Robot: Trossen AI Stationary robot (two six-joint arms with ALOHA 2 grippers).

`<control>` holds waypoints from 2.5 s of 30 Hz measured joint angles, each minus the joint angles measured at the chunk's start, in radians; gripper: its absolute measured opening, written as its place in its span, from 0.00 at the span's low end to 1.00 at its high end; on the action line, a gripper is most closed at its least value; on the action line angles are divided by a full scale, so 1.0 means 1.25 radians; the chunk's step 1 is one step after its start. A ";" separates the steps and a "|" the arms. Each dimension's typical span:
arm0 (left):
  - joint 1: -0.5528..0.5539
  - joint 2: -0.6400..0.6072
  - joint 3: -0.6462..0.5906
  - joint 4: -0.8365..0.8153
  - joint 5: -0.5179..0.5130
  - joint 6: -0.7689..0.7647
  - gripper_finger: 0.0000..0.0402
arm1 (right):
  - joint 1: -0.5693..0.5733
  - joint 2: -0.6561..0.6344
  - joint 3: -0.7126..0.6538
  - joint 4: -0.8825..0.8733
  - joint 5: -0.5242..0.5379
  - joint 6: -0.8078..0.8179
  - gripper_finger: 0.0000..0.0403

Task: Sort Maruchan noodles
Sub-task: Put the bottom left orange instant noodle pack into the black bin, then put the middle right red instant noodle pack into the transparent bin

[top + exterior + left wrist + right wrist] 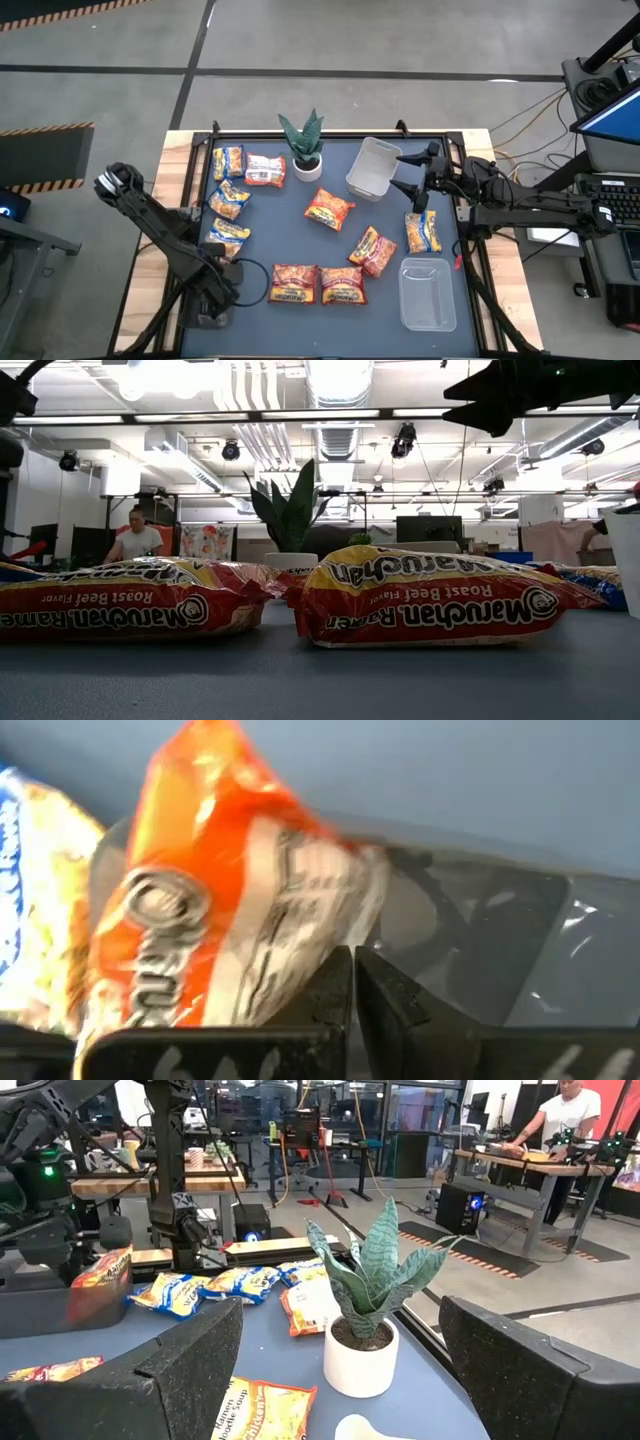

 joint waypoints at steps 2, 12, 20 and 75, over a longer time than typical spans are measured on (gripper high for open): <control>0.000 -0.007 0.001 -0.017 -0.001 -0.016 0.00 | 0.000 0.000 0.000 0.000 0.000 0.000 0.81; 0.000 -0.082 0.124 -0.024 -0.006 0.059 0.00 | 0.000 0.000 0.000 -0.002 0.000 0.046 0.81; -0.042 -0.083 0.110 -0.025 0.102 -0.039 0.00 | 0.000 0.000 0.000 -0.003 0.000 0.047 0.81; 0.468 -0.064 -0.162 1.011 -0.358 1.055 0.00 | 0.000 0.006 0.000 0.033 -0.002 0.349 0.81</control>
